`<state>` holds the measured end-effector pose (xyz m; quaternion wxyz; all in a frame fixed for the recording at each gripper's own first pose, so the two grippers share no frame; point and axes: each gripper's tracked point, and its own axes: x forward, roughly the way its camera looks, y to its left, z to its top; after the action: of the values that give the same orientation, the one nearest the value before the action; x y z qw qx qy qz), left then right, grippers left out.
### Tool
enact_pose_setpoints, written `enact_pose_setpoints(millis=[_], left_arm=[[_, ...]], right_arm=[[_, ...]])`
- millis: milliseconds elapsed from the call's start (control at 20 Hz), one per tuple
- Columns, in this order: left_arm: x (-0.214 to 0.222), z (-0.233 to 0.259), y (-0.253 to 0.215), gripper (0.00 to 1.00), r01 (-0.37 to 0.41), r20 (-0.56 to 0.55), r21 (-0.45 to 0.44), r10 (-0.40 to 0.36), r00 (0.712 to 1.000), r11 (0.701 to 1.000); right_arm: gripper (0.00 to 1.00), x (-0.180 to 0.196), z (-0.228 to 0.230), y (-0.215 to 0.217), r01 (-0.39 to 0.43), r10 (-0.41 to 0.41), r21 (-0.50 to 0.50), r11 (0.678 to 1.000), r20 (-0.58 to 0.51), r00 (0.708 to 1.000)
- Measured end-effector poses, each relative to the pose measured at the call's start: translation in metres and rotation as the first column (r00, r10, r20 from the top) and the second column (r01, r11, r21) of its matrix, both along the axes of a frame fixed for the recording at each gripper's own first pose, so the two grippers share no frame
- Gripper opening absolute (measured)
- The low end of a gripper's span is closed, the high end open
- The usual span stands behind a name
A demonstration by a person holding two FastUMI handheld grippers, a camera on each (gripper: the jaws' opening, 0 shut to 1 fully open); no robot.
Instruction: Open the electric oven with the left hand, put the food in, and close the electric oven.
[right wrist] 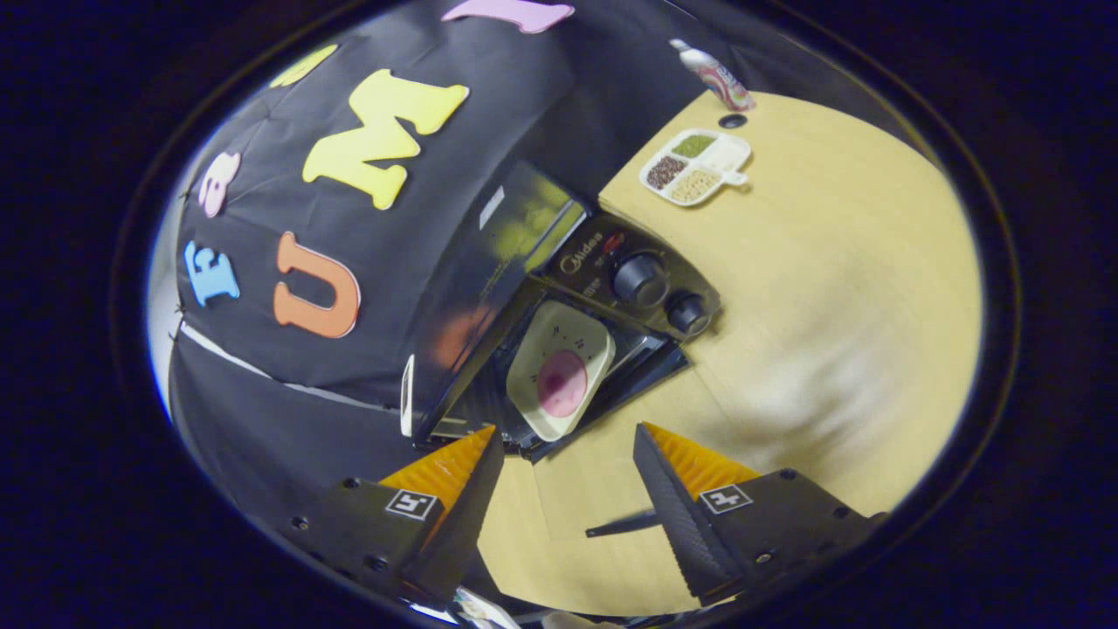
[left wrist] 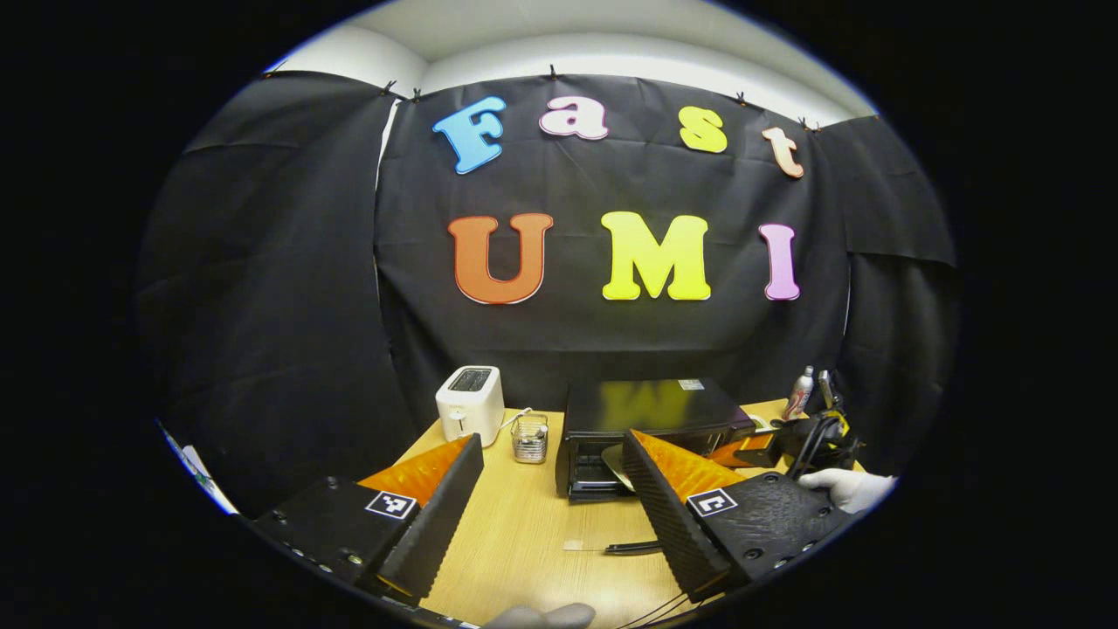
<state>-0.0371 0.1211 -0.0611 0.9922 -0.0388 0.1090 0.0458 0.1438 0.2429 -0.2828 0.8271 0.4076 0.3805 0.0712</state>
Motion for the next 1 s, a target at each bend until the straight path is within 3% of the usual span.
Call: enact_pose_setpoints(millis=[200, 400, 500, 750, 900, 950, 1000], left_arm=[[-0.005, -0.006, -0.003, 0.97, -0.005, 0.012, -0.003, 0.005, 1.0, 1.0], [-0.01, -0.021, -0.014, 0.96, 0.0, -0.001, -0.018, 0.0, 1.0, 1.0], [-0.013, -0.031, -0.023, 0.96, 0.008, -0.01, -0.02, -0.008, 1.0, 1.0], [-0.015, -0.053, -0.05, 0.96, 0.021, -0.026, -0.024, -0.021, 0.999, 0.999], [-0.013, -0.08, -0.069, 0.96, 0.034, -0.073, -0.02, -0.035, 0.997, 0.999], [-0.013, -0.09, -0.075, 0.96, 0.039, -0.093, -0.015, -0.04, 0.995, 0.999], [-0.013, -0.102, -0.082, 0.96, 0.047, -0.107, -0.019, -0.049, 0.993, 0.999]], right_arm=[[0.9, -0.029, 0.031, -0.048, -0.013, 0.023, -0.137, 0.99, 0.069, 0.997], [0.89, -0.05, 0.053, -0.102, 0.012, 0.041, -0.32, 0.947, 0.16, 0.986], [0.95, -0.06, 0.062, -0.128, 0.027, 0.062, -0.415, 0.909, 0.198, 0.978], [0.96, -0.093, 0.08, -0.181, 0.073, 0.116, -0.598, 0.798, 0.272, 0.955], [1.0, -0.106, 0.094, -0.2, 0.1, 0.169, -0.677, 0.729, 0.32, 0.932], [0.96, -0.109, 0.098, -0.205, 0.103, 0.187, -0.695, 0.712, 0.329, 0.925], [1.0, -0.112, 0.1, -0.21, 0.1, 0.209, -0.72, 0.687, 0.328, 0.921]])
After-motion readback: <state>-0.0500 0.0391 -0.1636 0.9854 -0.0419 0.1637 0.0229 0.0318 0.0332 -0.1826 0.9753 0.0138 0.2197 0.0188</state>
